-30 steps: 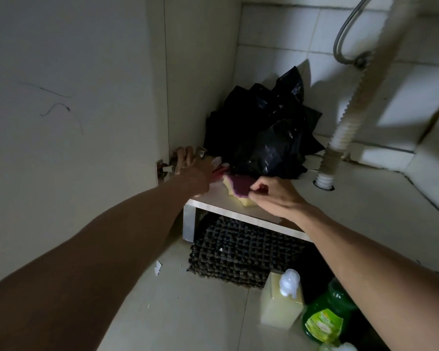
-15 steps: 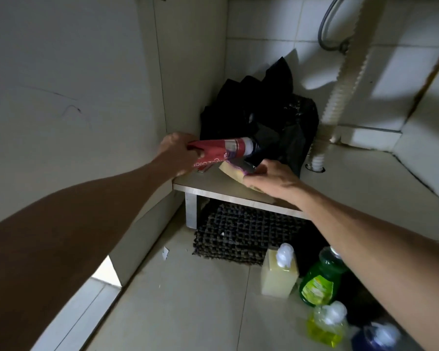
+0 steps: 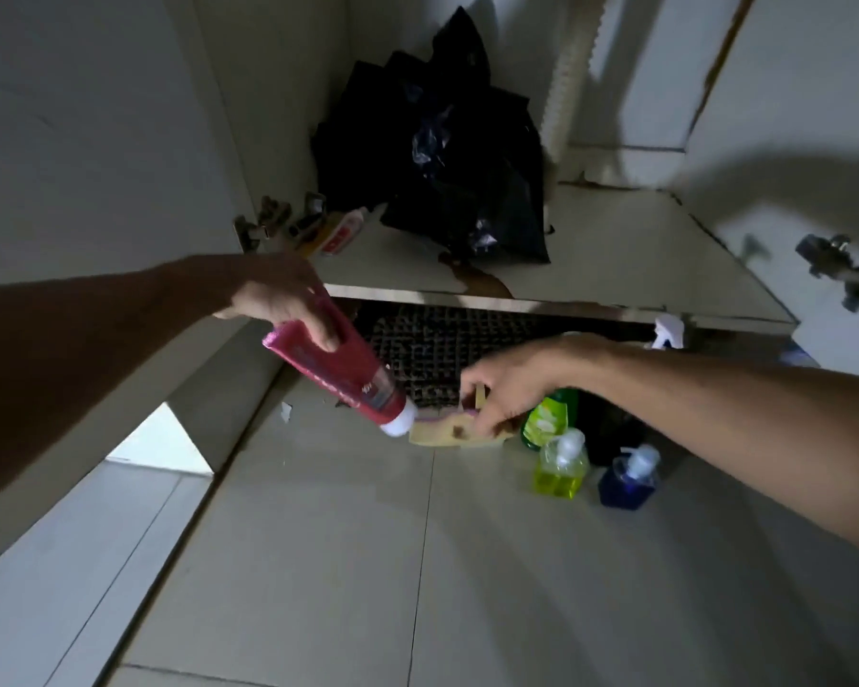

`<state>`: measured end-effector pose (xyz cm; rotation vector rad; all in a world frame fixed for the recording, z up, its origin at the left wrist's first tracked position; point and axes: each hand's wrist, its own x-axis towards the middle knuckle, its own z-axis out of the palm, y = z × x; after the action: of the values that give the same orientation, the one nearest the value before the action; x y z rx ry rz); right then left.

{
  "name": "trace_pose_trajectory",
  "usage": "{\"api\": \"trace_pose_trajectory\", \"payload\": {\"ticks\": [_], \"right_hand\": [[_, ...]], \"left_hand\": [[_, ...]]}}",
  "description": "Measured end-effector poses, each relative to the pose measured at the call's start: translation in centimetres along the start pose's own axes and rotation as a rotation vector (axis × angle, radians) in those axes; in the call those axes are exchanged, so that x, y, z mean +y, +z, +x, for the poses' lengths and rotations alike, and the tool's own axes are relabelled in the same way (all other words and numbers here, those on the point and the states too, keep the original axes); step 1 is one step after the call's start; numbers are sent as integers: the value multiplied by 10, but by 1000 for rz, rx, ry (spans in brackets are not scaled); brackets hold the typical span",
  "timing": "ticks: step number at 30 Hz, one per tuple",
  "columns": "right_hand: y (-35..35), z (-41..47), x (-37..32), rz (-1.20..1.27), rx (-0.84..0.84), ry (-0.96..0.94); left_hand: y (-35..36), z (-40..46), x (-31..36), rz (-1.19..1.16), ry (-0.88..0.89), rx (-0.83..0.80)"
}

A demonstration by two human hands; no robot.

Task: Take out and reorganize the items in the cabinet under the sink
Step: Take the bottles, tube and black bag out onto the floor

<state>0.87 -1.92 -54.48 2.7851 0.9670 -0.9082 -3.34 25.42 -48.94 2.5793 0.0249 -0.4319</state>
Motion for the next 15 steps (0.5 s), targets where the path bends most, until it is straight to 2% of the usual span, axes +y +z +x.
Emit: {"api": "trace_pose_trajectory", "payload": {"ticks": [3,6,10,15], "right_hand": [[50,3,3,-110,-13,32],[89,6,11,-178,119,41],[132,15,19,-132,250,109],[165,15,19,-229,215,182]], "left_hand": [[45,13,19,172,72,-61],[80,30,34,264,149,-113],[109,49,51,389,235,-150],[132,62,66,585,317,-121]]}}
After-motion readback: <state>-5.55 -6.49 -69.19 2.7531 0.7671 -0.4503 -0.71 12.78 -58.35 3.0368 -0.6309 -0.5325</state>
